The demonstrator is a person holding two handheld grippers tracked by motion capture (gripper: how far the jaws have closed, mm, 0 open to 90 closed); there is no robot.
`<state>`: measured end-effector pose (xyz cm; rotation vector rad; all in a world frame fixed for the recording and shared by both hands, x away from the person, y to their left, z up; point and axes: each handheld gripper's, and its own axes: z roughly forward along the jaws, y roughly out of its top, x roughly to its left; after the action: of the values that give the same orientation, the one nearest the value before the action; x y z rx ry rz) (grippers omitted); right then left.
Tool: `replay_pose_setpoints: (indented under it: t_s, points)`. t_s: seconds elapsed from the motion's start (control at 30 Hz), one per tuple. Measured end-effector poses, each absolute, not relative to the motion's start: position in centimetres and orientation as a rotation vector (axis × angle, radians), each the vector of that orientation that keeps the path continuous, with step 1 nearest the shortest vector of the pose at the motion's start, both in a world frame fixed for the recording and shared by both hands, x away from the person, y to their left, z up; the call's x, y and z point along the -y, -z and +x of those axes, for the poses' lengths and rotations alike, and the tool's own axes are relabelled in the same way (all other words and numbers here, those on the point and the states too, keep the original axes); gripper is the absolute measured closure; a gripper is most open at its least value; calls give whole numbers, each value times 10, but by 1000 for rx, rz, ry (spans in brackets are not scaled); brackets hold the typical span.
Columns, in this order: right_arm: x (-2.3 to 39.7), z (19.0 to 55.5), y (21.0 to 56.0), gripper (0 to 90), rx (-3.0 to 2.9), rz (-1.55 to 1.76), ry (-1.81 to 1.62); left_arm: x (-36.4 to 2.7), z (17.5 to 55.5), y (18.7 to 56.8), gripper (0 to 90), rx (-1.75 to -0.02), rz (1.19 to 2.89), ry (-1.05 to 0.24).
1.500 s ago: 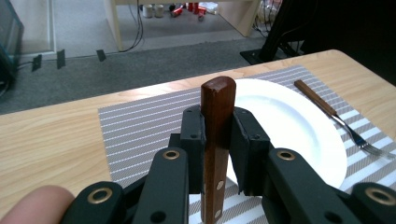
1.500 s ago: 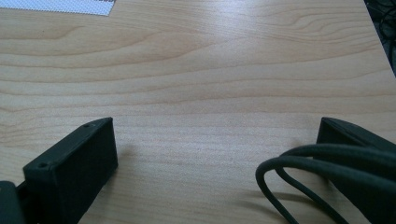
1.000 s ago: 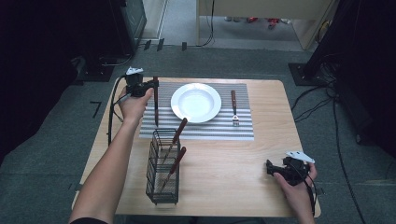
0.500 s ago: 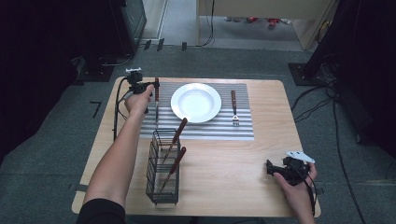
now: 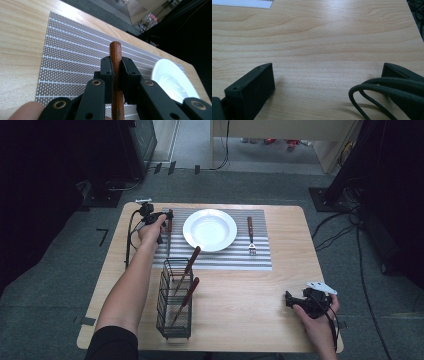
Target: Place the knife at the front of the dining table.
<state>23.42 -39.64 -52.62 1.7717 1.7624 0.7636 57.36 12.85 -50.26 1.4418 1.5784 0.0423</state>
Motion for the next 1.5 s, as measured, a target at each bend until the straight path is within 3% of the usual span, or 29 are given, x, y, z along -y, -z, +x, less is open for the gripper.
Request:
replay_pose_setpoints:
  t_s: [0.23,0.63,0.83,1.23,1.5]
  points:
    - [396,234,526,0,-1762,1771,-764,-121,574,512,795,-1591,1543,-154]
    - [397,234,526,0,-1765,1770,-766,-117,574,516,790,-1594,1579,-203]
    - [397,234,526,0,-1765,1769,-766,-118,573,514,738,-1581,1607,-274]
    - [397,234,526,0,-1765,1769,-765,-122,571,511,675,-1567,1645,-281]
    - [397,234,526,0,-1765,1769,-765,-101,564,507,675,-1535,1855,-524]
